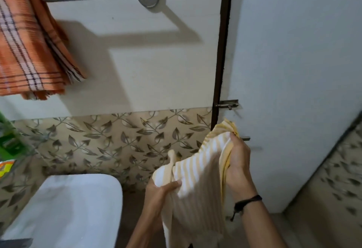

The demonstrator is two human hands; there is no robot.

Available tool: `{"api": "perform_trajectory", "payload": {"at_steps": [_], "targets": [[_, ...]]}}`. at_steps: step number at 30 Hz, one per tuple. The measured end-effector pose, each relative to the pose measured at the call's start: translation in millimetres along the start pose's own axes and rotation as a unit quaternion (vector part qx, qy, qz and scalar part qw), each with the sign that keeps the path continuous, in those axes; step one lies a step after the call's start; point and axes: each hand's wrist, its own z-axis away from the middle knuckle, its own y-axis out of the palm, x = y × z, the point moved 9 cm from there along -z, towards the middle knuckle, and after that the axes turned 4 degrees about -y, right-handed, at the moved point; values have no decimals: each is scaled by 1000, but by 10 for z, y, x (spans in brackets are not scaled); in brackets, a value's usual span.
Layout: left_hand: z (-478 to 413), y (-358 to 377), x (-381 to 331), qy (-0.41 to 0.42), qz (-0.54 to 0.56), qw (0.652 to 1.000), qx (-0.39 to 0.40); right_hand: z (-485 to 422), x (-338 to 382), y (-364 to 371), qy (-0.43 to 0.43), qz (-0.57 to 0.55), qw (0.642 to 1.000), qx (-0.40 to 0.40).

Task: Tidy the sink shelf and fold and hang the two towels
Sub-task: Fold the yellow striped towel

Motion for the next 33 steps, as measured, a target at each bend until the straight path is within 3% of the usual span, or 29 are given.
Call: {"api": "perform_trajectory", "payload": {"at_steps": [1, 3, 6, 10, 12, 15, 17, 21, 25, 29, 33], "targets": [[8, 30, 64, -23, 16, 999, 28, 12, -61, -36, 15, -6, 1000, 2], [170, 269, 233, -152, 119, 970, 148, 67, -112, -100, 26, -10, 1000, 11], [249, 387, 277, -207, 165, 933, 242, 181, -8, -127, -1, 17, 999, 49], [69, 369, 195, -155, 170, 940, 252, 315, 222, -145, -103, 143, 980, 92], [-66, 356, 173, -133, 198, 941, 242, 344, 292, -220, -134, 170, 974, 70], [-62, 507, 51, -138, 270, 904, 302, 365, 371, -325, -162, 189, 968, 34], [-31, 587, -57, -123, 252, 906, 318, 353, 383, -378, -177, 216, 960, 23], [-56, 652, -271, -25, 26, 956, 290, 401, 384, -443, -192, 229, 954, 19], [-154, 633, -373, 107, -180, 960, 185, 458, 398, -552, -190, 236, 953, -30], [-71, 603, -415, 204, -244, 946, 64, 531, 482, -585, -218, 239, 945, -46], [-35, 470, -423, 242, -154, 958, 26, 567, 545, -622, -226, 228, 946, -47]]}}
